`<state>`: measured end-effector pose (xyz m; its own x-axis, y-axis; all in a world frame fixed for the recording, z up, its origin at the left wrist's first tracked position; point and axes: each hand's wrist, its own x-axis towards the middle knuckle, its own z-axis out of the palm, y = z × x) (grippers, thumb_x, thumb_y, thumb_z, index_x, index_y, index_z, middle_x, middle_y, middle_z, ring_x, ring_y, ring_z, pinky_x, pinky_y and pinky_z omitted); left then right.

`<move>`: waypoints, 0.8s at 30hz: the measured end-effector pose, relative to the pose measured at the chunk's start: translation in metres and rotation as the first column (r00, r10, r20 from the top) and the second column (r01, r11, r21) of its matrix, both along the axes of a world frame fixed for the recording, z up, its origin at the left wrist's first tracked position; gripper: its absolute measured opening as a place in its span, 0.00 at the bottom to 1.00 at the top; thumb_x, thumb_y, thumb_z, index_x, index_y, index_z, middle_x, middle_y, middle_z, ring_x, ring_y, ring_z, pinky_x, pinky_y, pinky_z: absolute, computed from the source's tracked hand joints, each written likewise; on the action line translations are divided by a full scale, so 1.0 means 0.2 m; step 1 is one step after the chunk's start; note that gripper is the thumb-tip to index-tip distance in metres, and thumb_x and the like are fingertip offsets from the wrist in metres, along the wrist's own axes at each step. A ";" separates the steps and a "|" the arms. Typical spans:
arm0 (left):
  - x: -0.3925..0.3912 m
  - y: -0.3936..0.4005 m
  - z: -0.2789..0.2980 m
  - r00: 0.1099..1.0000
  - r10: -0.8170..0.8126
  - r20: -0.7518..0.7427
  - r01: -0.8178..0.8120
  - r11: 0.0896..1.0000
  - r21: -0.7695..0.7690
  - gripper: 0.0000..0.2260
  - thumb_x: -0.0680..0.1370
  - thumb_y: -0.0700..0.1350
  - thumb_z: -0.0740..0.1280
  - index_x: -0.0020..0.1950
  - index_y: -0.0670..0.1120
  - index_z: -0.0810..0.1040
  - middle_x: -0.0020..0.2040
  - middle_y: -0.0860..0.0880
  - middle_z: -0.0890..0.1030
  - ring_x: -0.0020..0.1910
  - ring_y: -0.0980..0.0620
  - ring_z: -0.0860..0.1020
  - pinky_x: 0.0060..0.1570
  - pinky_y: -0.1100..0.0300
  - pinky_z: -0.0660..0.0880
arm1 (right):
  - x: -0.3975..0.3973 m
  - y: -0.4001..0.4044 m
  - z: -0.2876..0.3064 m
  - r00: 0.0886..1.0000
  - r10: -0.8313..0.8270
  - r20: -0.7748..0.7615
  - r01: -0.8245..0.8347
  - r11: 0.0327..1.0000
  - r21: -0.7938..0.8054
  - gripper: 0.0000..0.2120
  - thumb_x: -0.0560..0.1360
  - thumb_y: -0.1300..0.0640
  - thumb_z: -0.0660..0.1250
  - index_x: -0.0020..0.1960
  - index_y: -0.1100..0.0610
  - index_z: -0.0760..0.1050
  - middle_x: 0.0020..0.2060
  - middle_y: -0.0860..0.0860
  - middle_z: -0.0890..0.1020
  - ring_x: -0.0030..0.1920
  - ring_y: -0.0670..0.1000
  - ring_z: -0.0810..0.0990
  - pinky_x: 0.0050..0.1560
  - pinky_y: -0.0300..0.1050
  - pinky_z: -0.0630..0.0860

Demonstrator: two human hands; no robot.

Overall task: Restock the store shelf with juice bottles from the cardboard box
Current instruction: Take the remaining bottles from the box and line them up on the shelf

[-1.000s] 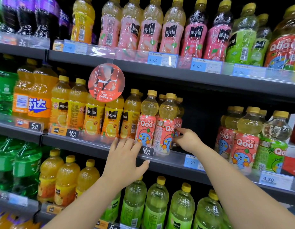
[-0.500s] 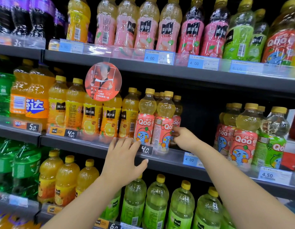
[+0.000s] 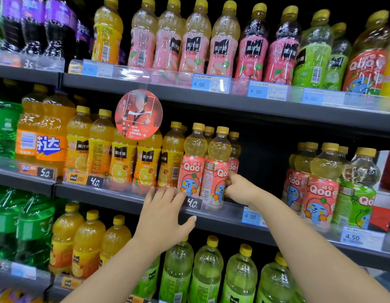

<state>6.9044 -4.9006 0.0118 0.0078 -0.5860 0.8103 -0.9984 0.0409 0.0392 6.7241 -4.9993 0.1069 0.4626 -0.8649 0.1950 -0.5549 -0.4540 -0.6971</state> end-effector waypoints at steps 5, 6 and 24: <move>0.01 0.00 -0.01 1.000 0.006 0.009 -0.007 1.000 0.013 0.27 0.68 0.64 0.60 0.58 0.48 0.78 0.53 0.50 0.79 0.55 0.46 0.77 0.61 0.41 0.71 | -0.03 0.05 0.00 0.964 -0.007 0.266 0.029 0.997 -0.078 0.26 0.75 0.66 0.63 0.71 0.52 0.64 0.56 0.49 0.78 0.52 0.44 0.78 0.44 0.37 0.77; 0.00 0.00 -0.01 1.000 0.007 0.008 -0.007 1.000 0.015 0.27 0.68 0.64 0.60 0.58 0.48 0.78 0.52 0.50 0.79 0.55 0.46 0.77 0.62 0.41 0.70 | -0.03 0.07 0.00 0.958 0.007 0.286 0.020 0.996 -0.092 0.26 0.75 0.63 0.65 0.71 0.52 0.64 0.54 0.48 0.77 0.51 0.43 0.77 0.44 0.36 0.76; 0.00 0.01 0.00 1.000 -0.007 0.002 0.007 1.000 0.020 0.27 0.69 0.64 0.60 0.57 0.48 0.78 0.52 0.50 0.79 0.54 0.46 0.77 0.62 0.41 0.70 | -0.04 -0.02 -0.03 0.921 -0.374 0.114 0.390 0.880 -0.269 0.29 0.73 0.50 0.71 0.68 0.55 0.64 0.57 0.54 0.80 0.55 0.55 0.80 0.51 0.49 0.78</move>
<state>6.9051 -4.8995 0.0121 0.0013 -0.6018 0.7986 -0.9982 0.0476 0.0375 6.7161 -5.0032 0.1010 0.0882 -0.8772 0.4719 -0.6884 -0.3961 -0.6076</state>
